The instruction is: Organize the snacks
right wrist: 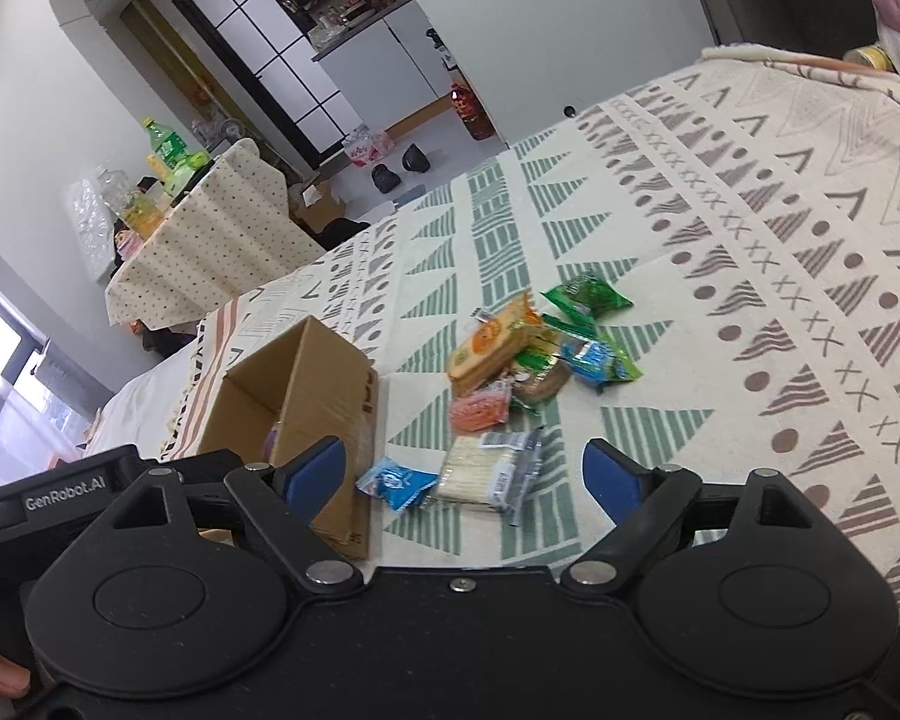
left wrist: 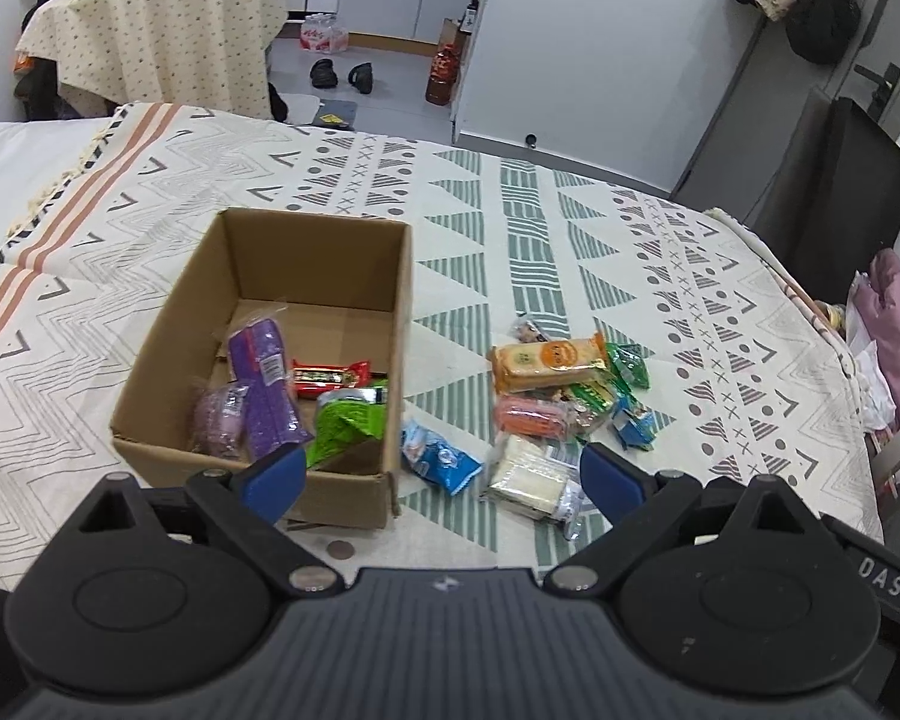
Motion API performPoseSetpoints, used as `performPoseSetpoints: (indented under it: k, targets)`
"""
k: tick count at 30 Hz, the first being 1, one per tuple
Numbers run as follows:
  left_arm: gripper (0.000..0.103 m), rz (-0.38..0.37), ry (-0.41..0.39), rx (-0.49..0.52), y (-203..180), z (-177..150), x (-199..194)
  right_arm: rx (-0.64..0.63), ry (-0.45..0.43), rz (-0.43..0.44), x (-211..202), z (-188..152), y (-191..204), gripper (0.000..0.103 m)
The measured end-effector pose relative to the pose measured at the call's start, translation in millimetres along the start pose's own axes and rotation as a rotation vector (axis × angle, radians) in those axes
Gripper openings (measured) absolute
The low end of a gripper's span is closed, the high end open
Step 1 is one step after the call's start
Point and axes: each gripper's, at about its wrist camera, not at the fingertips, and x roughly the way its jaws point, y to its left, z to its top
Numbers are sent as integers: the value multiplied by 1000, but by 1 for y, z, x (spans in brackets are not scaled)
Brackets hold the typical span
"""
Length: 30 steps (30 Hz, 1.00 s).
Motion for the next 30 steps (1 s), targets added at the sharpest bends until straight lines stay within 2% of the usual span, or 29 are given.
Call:
performPoseSetpoints:
  k: [4,9,13,19,28,30]
  targets:
    - [97,-1,8,12,-9,-1,7,16,3,-4,2,0,-11,90]
    - [97,-22,9,7,-18,-3,16,37,12,3,7,0,-25,89]
    - [96,-34,10,26,-28,-5,23,56,17,5,10,2,-36,83]
    - [94,-40,32,36,-40,-6,42,65,32,-1,21,9,-52,81]
    - [83,-60,91,70,-57,-9,75,99,56,14,40,15,-72,76]
    - [78,-64,107,76,-60,-9,83,103,59,17,45,16,-75,74]
